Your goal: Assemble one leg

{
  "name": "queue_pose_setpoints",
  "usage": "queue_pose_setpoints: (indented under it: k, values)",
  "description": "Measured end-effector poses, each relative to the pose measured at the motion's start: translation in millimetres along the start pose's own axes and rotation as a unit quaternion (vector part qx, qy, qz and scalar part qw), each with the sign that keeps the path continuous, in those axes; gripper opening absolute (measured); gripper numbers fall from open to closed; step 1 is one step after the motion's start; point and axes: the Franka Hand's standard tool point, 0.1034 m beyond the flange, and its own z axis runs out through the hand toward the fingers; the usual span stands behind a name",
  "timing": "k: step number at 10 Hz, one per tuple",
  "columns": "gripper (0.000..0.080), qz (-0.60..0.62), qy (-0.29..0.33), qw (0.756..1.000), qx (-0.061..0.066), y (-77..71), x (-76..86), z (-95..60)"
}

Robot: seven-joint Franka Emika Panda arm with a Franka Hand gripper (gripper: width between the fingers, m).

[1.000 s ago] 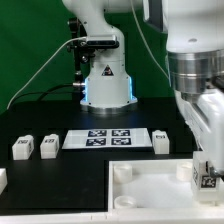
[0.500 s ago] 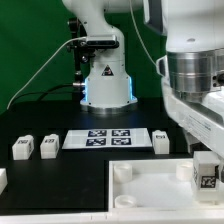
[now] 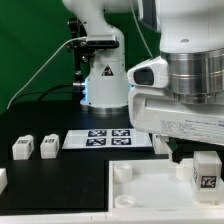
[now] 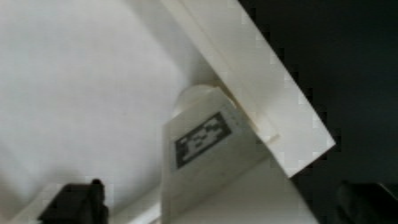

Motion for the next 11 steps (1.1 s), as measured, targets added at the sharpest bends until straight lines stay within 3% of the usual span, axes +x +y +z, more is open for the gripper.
queue_pose_setpoints:
  k: [3,5,7,8,9,11]
  values:
    - [0.0649,-0.167,0.006,0.986,-0.014,-3.2,-1.8,6.9]
    - [0.0649,-0.151,0.007,0.988,-0.012,-3.9,-2.1,7.1]
    - [0.0400,-0.088,0.007,0.996,-0.011,-4.6,-2.8,7.5]
    - [0.0400,-0.039,0.007,0.999,-0.010,-4.5,-2.8,7.5]
    - [0.0295,0.008,0.007,1.000,-0.010,-3.9,-2.6,7.7]
    - [0.0295,0.099,0.010,0.995,-0.008,-3.8,-2.8,8.7]
